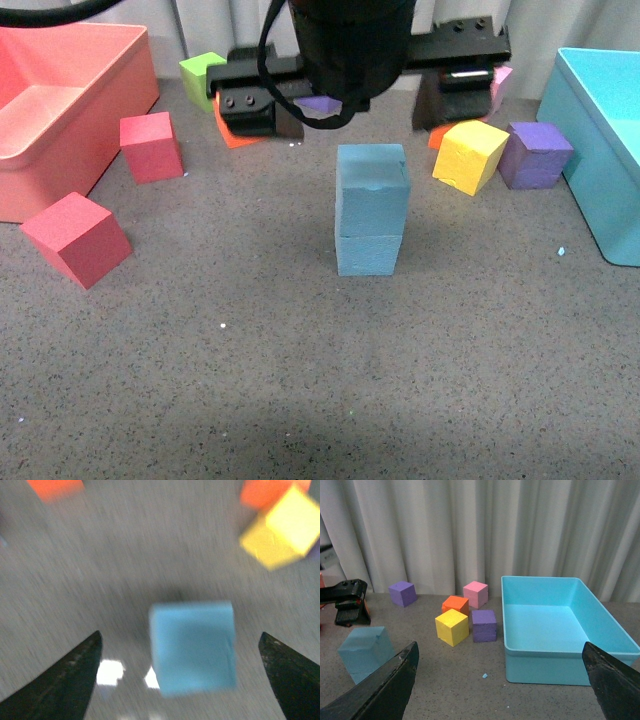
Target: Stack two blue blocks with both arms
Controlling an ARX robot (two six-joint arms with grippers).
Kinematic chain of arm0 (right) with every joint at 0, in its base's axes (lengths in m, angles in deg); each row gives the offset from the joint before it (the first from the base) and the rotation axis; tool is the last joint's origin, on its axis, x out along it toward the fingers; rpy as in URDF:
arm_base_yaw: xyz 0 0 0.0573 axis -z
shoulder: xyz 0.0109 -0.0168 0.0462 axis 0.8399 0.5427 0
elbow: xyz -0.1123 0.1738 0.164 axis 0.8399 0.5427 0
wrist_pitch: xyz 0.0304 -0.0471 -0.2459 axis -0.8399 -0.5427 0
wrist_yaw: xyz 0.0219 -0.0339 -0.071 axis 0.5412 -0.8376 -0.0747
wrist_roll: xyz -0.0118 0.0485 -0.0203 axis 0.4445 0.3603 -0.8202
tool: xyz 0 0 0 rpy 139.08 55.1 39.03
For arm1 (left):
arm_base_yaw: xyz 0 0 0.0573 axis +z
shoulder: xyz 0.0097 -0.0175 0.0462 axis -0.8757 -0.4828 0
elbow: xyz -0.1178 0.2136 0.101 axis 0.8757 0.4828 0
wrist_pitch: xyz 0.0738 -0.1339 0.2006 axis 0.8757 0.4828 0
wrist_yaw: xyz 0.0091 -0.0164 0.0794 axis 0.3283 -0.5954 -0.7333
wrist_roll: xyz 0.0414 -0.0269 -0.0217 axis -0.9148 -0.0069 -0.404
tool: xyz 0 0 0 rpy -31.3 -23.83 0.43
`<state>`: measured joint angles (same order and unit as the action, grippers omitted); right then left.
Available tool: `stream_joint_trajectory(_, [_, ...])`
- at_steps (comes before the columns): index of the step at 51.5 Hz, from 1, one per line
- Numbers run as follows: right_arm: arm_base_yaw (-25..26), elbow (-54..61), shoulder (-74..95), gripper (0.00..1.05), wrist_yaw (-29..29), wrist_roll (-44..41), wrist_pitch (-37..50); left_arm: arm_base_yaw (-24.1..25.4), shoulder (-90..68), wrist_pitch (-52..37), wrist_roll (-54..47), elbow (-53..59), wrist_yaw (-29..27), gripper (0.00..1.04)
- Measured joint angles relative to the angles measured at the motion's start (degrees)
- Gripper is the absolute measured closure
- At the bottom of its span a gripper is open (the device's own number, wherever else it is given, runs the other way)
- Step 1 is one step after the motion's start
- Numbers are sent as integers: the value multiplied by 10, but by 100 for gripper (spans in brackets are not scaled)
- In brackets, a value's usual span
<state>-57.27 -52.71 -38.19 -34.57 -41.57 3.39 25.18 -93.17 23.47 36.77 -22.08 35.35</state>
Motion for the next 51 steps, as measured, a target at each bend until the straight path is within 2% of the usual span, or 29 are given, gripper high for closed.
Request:
stream_joint_trajectory(2, [0,0,0,9,0,0,0,5,25,-152,-62,84,-84,20])
stream_joint_trajectory(4, [0,0,0,9,0,0,0,16,54,-302,-145,183,-122,29])
stream_joint_trajectory(8, [0,0,0,9,-1,0,0,46,99,-535,-232,329,-111,43])
stream_joint_trajectory(11, [0,0,0,9,-2,0,0,79,151,-748,-272,437,-87,57])
stream_joint_trajectory(14, [0,0,0,9,-2,0,0,107,212,-813,-287,497,-66,70])
stream_joint_trajectory(24, [0,0,0,9,0,0,0,162,304,-828,-301,619,-14,100])
stream_joint_trajectory(29, [0,0,0,9,0,0,0,182,318,-856,-303,662,10,101])
stream_joint_trajectory(37, [0,0,0,9,0,0,0,223,397,-838,-307,725,51,101])
stream_joint_trajectory(51, [0,0,0,9,0,0,0,283,567,-739,-309,795,109,101])
